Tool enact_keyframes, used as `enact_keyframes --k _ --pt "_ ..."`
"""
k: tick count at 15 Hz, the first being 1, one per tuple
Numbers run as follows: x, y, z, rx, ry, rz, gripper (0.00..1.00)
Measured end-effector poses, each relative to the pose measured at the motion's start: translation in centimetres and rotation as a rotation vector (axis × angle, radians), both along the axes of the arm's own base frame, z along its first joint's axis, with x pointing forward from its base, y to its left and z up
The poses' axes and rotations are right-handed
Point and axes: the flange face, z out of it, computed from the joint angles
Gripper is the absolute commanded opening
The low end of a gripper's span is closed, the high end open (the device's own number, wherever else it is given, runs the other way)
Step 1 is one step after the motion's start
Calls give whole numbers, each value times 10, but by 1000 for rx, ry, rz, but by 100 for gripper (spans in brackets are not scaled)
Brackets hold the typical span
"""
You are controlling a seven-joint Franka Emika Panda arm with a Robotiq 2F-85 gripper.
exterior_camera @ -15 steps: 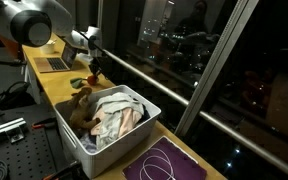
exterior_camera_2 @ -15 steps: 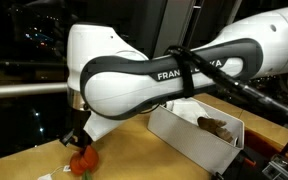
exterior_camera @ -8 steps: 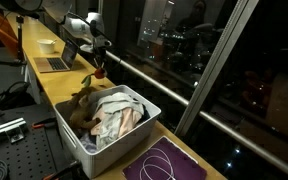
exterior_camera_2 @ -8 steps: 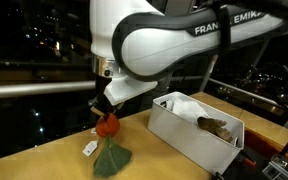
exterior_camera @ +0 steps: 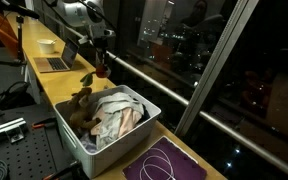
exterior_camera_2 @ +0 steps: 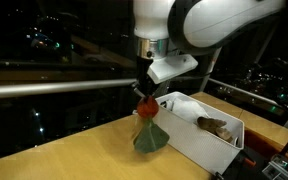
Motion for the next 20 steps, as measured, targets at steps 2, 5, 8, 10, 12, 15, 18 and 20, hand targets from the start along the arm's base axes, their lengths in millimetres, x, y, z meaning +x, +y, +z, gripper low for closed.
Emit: enact_keyframes --k 2,5,8,10,12,15,18,20 --pt "-12 -34 8 -26 15 -34 3" --pt "-28 -97 17 -61 40 -88 3" --pt "-33 -172 34 -83 61 -132 3" --pt "-28 -227 52 -89 71 -145 3" --pt "-20 -280 71 -89 78 -146 3" --pt "-6 -323 88 -81 83 -111 3" --pt "5 -298 75 -51 86 -41 3" --pt "10 -272 53 -25 107 -2 37"
